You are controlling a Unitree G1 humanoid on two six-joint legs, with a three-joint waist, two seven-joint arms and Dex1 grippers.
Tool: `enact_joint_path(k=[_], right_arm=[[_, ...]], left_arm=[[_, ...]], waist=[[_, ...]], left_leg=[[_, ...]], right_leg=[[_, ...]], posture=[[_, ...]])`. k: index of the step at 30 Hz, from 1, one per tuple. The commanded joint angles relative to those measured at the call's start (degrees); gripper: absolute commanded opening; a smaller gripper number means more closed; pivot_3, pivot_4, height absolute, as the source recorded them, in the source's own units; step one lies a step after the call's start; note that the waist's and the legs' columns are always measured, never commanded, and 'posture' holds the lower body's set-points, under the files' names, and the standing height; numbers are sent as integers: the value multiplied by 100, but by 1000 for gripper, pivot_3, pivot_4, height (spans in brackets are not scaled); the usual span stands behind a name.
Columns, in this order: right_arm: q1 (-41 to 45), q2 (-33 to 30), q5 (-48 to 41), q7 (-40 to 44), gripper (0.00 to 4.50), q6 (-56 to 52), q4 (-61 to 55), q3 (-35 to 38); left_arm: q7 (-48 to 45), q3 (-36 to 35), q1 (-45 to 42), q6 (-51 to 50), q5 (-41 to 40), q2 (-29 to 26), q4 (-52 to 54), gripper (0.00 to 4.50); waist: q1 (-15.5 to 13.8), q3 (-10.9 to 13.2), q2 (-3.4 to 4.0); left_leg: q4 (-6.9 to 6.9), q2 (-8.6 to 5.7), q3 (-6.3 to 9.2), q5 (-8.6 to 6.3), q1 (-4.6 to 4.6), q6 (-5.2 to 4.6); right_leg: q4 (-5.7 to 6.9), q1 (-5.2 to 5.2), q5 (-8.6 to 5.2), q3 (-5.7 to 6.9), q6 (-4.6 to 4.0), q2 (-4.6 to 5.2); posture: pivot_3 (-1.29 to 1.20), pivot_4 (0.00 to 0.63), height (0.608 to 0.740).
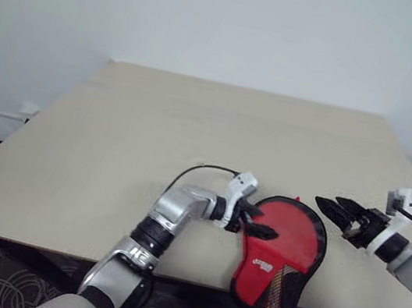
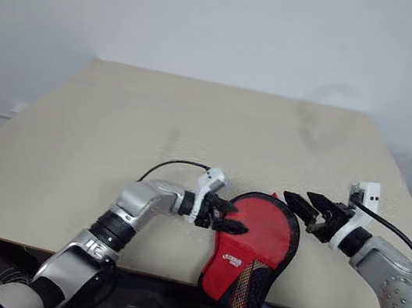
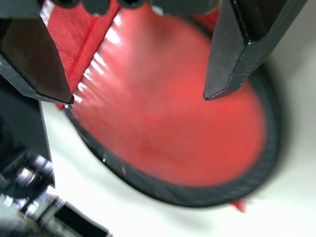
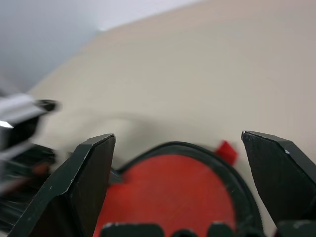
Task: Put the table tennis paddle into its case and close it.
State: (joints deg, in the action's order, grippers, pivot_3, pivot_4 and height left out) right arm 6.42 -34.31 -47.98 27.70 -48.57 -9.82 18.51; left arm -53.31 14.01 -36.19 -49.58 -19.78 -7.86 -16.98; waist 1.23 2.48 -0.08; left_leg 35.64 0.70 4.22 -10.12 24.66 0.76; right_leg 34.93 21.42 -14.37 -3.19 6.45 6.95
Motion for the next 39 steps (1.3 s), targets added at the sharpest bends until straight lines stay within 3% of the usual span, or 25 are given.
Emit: enact_joint_path(k=[1, 8, 16, 22, 25, 36, 39], right_arm=[[190, 51, 356, -135, 4431, 24, 231, -210], [344, -120, 656, -10, 4431, -393, 606, -522], [117, -492, 1193, 429, 4431, -470, 658, -1063], [168, -378, 998, 695, 4431, -701, 715, -893], [191, -308, 891, 801, 3866, -809, 717, -789], [300, -15, 980, 716, 213, -749, 678, -478], [443, 140, 970, 568, 58, -608, 576, -326]], left_arm=[[-286, -227, -55, -164, -282, -453, 621, 4500], [-828, 67, 619, -282, -514, -1552, 1921, 4500], [-551, 152, 970, -243, -434, -1692, 2061, 4500], [-441, 177, 1058, -285, -508, -1645, 2177, 4500], [-431, 184, 1045, -290, -524, -1659, 2170, 4500], [-398, 248, 1006, -261, -453, -1658, 2036, 4500], [-401, 243, 1002, -298, -471, -1665, 2040, 4500]], waist=[[-2, 6, 1], [-5, 20, 14], [3, 21, 13], [1, 21, 10], [2, 21, 10], [16, 22, 10], [19, 22, 10]], left_leg=[[-5, 0, -2, 0, 1, 0], [-5, -1, -18, 1, -4, 0], [23, -1, -19, -10, -6, 21], [26, -1, -18, -11, -7, 22], [26, -1, -17, -10, -7, 21], [24, 0, -18, -8, -8, 17], [25, 0, -18, -10, -9, 21]], right_leg=[[-1, -2, 0, -4, 1, -1], [-1, -1, 1, -22, -1, 0], [6, -8, 2, -24, -1, -1], [9, -9, 2, -24, -1, -2], [11, -8, 2, -24, 0, -4], [19, -3, 2, -27, -1, -6], [23, -3, 2, -28, -1, -7]], posture=[[0, 0, 740], [0, 0, 740], [0, 0, 740], [0, 0, 740], [0, 0, 740], [0, 0, 740], [0, 0, 740]])
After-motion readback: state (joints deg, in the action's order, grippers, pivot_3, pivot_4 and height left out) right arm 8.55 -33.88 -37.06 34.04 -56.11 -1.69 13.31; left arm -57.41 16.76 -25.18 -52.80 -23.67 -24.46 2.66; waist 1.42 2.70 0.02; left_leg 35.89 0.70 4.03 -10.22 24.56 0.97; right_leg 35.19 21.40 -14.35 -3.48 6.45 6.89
